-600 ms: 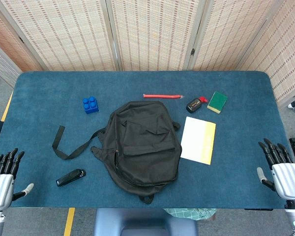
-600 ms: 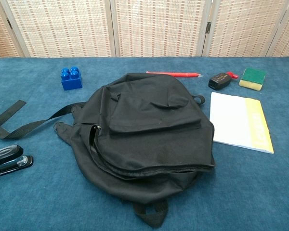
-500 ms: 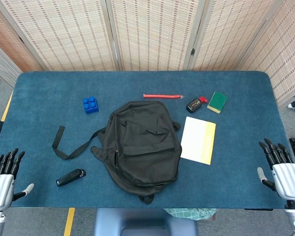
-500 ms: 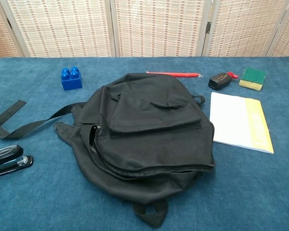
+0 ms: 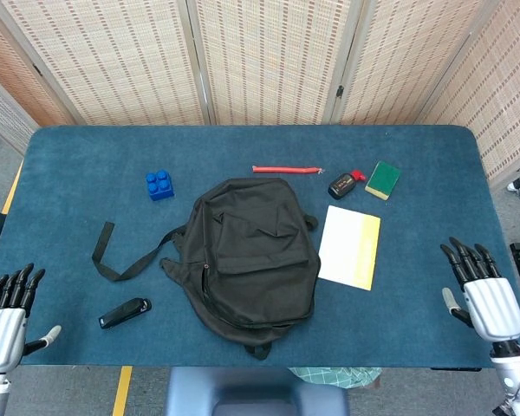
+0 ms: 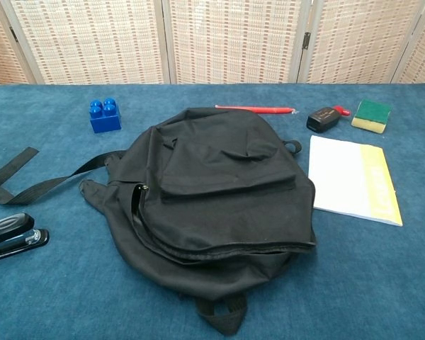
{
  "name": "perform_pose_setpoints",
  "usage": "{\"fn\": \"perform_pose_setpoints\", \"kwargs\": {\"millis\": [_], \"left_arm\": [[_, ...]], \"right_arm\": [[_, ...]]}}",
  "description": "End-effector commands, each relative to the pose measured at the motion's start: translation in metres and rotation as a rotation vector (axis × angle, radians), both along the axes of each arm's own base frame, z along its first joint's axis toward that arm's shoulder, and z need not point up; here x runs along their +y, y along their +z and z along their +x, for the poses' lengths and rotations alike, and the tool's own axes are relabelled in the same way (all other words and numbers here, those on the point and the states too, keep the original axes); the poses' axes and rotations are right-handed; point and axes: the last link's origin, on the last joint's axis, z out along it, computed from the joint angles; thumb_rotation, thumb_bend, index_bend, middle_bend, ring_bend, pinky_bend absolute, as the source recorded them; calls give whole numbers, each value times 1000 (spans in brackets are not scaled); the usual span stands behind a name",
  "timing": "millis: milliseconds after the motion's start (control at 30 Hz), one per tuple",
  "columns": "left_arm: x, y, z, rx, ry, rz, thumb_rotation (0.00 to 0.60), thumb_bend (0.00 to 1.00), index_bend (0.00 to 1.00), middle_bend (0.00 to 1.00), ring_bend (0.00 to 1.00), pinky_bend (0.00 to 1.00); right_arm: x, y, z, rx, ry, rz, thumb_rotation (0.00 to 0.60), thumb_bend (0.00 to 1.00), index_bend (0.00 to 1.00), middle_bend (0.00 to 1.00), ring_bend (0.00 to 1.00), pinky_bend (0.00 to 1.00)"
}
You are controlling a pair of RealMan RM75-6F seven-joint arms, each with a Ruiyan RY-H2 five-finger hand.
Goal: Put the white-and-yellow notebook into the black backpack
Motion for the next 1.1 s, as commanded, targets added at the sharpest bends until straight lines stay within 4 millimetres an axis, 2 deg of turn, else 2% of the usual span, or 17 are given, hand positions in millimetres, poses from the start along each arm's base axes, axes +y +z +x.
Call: {"fn": "perform_pose_setpoints", "kwargs": {"millis": [33,167,333,467,633,800,1100], "left_arm": [[-1,0,0,-1,3,-2,600,202,83,34,50,0],[-2,-1,-2,0,10,-9,600,203,82,34,51,0],[-4,0,-3,-3,21,-9,600,202,78,34,51,0],[-5,0,-4,-3,28,-11,600,202,75,34,51,0],[-6,-1,-6,-3,41,-12,600,203,74,34,51,0],[-7,-1,-8,-4,53,-11,600,202,74,34,51,0],[-7,-1,-9,-4,60,-14,600,202,72,34,51,0]], "right_arm": [[-17,-15,1,24,19,38,600,466,0,69,123,84],[-36,-38,-6,52,10,83,600,434,0,69,119,83],[-59,-71,-11,81,5,144,600,308,0,67,107,70],[-78,-92,-12,111,15,174,600,291,0,64,99,39],[-95,-109,-11,171,46,185,600,275,0,63,97,37],[-108,-122,-12,202,61,198,600,277,0,64,97,37],[-121,-139,-11,218,81,212,600,439,0,66,99,37]]}}
